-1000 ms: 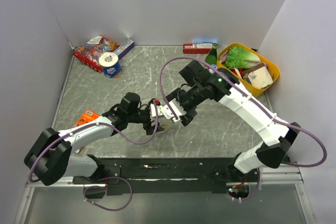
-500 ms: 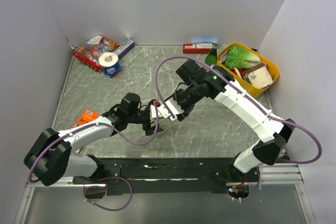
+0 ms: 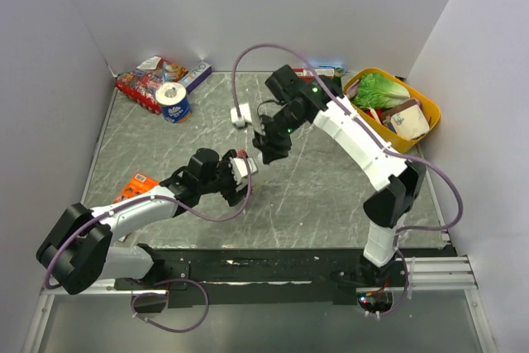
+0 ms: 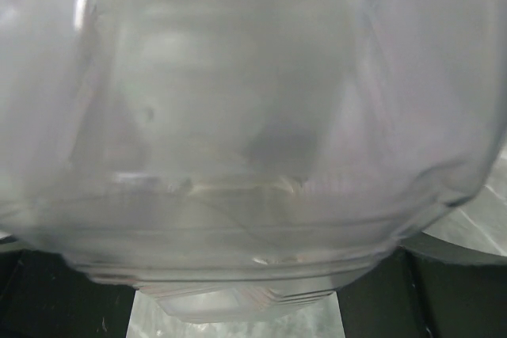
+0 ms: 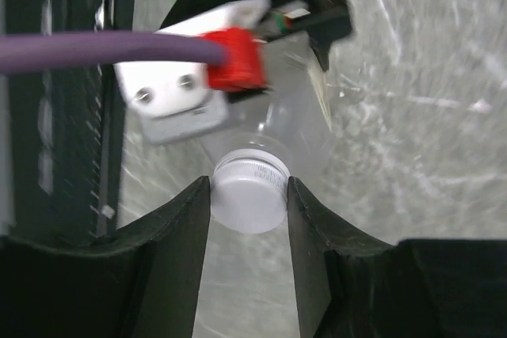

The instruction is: Screw on the bottle caps

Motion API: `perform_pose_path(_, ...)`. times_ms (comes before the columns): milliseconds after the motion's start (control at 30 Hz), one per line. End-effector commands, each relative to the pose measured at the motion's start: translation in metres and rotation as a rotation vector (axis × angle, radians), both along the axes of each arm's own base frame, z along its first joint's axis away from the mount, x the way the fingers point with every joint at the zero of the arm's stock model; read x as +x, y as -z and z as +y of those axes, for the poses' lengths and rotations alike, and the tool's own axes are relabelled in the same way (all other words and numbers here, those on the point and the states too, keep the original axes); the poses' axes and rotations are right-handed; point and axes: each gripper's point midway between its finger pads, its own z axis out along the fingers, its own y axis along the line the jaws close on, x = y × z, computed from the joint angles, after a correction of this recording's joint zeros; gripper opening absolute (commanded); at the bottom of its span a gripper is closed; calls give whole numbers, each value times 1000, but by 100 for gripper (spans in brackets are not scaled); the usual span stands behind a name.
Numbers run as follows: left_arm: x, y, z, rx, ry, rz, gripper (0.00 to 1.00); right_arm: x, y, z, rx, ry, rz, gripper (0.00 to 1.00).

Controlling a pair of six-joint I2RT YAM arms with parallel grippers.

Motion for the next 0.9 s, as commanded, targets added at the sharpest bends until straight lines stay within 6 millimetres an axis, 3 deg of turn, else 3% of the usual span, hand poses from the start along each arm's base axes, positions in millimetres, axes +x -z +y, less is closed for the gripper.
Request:
perform_pose_path(0, 48, -109, -15, -291, -182, -269, 1, -4, 13, 1, -48, 335, 332, 21)
perform_pose_path(167, 58, -104, -9, -284, -266, -238, 1, -3, 17, 5, -55, 445, 392, 23)
perform_pose_path(267, 53, -89, -10, -248, -243, -199, 1, 8, 13, 5, -52, 488, 354, 29)
perform_pose_path(333, 48, -80, -11, -223, -213, -185, 1, 31, -5, 4, -12, 546, 271, 38)
perform_pose_path(367, 41, -72, -12, -213, -180, -167, 1, 41, -11, 4, 6, 588, 270, 47)
perform_pose_path(400, 38, -66, -12, -196, -163, -158, 1, 54, -35, 5, 75, 616, 231, 53)
perform_pose_path(467, 30, -57, -13, -180, -133, -134, 1, 76, -57, -4, 150, 699, 240, 64)
perform_pose_path(500, 27, -56, -14, -178, -113, -126, 1, 82, -76, -7, 207, 705, 225, 65)
perform_pose_path(567, 19, -50, -16, -159, -71, -100, 1, 89, -95, -20, 280, 681, 229, 67)
perform_pose_path(633, 7, -52, -19, -162, -5, -94, 1, 88, -95, -29, 293, 635, 204, 68)
perform_pose_path(667, 1, -52, -20, -168, 20, -87, 1, 82, -106, -34, 323, 553, 132, 69)
perform_pose_path(700, -6, -58, -23, -179, 72, -101, 1, 72, -94, -37, 303, 493, 134, 69)
perform_pose_path(733, -11, -55, -23, -170, 94, -91, 1, 54, -105, -42, 324, 408, 78, 70)
perform_pose_path(800, -20, -59, -27, -177, 153, -81, 1, 25, -89, -43, 304, 155, -30, 73)
perform_pose_path(833, -23, -59, -29, -171, 178, -79, 1, 7, -99, -49, 317, 87, -122, 74)
perform_pose_path(867, -26, -58, -29, -157, 197, -62, 1, 0, -79, -51, 276, -11, -186, 76)
